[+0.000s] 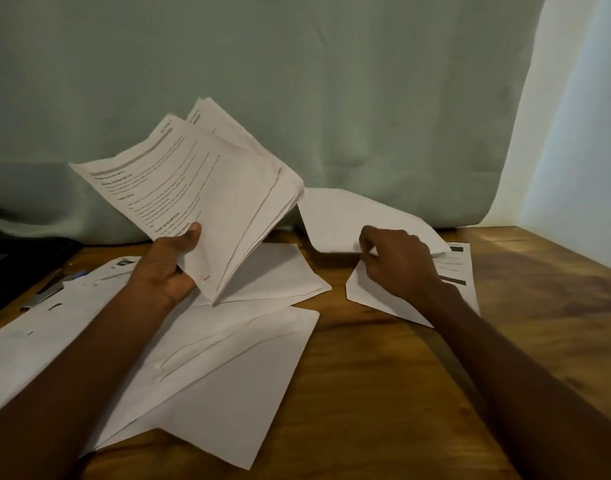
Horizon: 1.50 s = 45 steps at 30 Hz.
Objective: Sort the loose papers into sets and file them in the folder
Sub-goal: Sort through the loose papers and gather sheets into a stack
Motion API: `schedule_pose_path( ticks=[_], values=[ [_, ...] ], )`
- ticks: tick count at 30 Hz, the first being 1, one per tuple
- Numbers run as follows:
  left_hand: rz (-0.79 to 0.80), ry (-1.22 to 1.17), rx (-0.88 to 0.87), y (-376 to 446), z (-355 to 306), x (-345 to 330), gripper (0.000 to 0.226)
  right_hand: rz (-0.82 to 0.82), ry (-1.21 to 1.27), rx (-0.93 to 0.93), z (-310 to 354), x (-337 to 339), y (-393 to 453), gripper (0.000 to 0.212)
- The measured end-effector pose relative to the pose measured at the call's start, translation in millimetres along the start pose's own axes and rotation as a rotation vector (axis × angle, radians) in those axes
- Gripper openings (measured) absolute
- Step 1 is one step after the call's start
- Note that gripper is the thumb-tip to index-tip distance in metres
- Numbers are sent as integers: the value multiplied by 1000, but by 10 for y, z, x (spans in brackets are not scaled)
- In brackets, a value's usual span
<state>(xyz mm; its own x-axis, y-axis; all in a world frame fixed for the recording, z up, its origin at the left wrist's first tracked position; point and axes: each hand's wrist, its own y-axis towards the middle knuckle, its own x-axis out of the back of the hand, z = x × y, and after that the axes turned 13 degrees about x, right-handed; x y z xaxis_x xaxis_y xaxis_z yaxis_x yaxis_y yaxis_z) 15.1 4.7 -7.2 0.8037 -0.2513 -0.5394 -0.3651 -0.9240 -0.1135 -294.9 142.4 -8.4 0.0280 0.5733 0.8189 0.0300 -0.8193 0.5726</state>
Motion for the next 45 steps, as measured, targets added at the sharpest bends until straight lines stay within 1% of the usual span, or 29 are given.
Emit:
schedule_pose_path(
  ticks=[2,3,7,8,9,11,13,14,15,16,18,19,20,21,22,26,28,30,32,34,36,37,38,39,40,41,43,44,45],
  values=[
    [-25,15,-9,5,-51,16,27,246,-6,-62,18,-23,-7,6],
    [-38,23,-8,1,-94,31,28,324,-18,-91,29,-22,-7,8],
    [-110,-4,62,-53,-337,193,16,499,-100,-129,90,75,35,22],
    [-127,-11,66,-64,-392,252,18,511,-112,-123,129,108,47,29],
    [-140,-12,62,-62,-441,304,21,466,-105,-109,188,143,50,36],
    [-160,10,47,-85,-540,397,22,237,11,-34,413,134,109,42],
    [-168,29,46,-110,-598,462,21,40,244,81,739,43,230,32],
    [-169,23,45,-112,-608,487,20,15,362,131,899,-34,299,26],
    [-159,4,41,-109,-608,526,20,40,461,168,1066,-119,358,29],
    [-139,-34,40,-103,-602,564,22,115,529,184,1210,-213,412,44],
    [-96,-110,34,-96,-584,628,24,323,537,186,1412,-399,496,79],
    [-80,-126,27,-88,-577,652,24,416,496,189,1460,-483,528,90],
    [-73,-132,17,-79,-586,684,24,484,466,196,1500,-571,562,96],
    [-72,-133,0,-55,-597,709,24,514,462,199,1515,-642,588,96],
    [-74,-137,-8,-38,-607,726,23,502,474,204,1525,-688,615,91],
    [-74,-143,7,-12,-599,740,22,311,478,272,1516,-715,630,56],
    [-65,-155,8,-16,-577,725,24,268,413,388,1523,-675,582,43],
    [-47,-180,-10,-16,-575,718,31,236,290,517,1532,-637,533,34],
    [-22,-208,-20,-21,-589,701,37,166,172,567,1512,-609,538,34],
    [4,-236,-19,-30,-602,664,38,47,149,566,1493,-575,560,39],
    [47,-250,-29,-51,-594,628,45,-189,215,558,1464,-557,573,41],
    [85,-259,-46,-46,-599,635,55,-330,254,514,1433,-539,579,39],
    [140,-257,-55,-27,-610,644,69,-446,315,425,1399,-496,586,36],
    [180,-248,-53,-10,-618,665,82,-532,408,308,1366,-444,590,33],
    [232,-243,-53,-20,-634,638,86,-596,519,186,1321,-379,602,31],
    [274,-264,-55,-6,-640,646,77,-654,622,70,1268,-308,615,30],
    [314,-262,-73,21,-651,635,50,-757,773,-125,1110,-146,667,30],
    [323,-242,-70,38,-642,663,50,-780,870,-218,1026,-71,690,30],
    [350,-229,-60,62,-631,687,62,-792,986,-311,944,11,706,32]
  ],
)
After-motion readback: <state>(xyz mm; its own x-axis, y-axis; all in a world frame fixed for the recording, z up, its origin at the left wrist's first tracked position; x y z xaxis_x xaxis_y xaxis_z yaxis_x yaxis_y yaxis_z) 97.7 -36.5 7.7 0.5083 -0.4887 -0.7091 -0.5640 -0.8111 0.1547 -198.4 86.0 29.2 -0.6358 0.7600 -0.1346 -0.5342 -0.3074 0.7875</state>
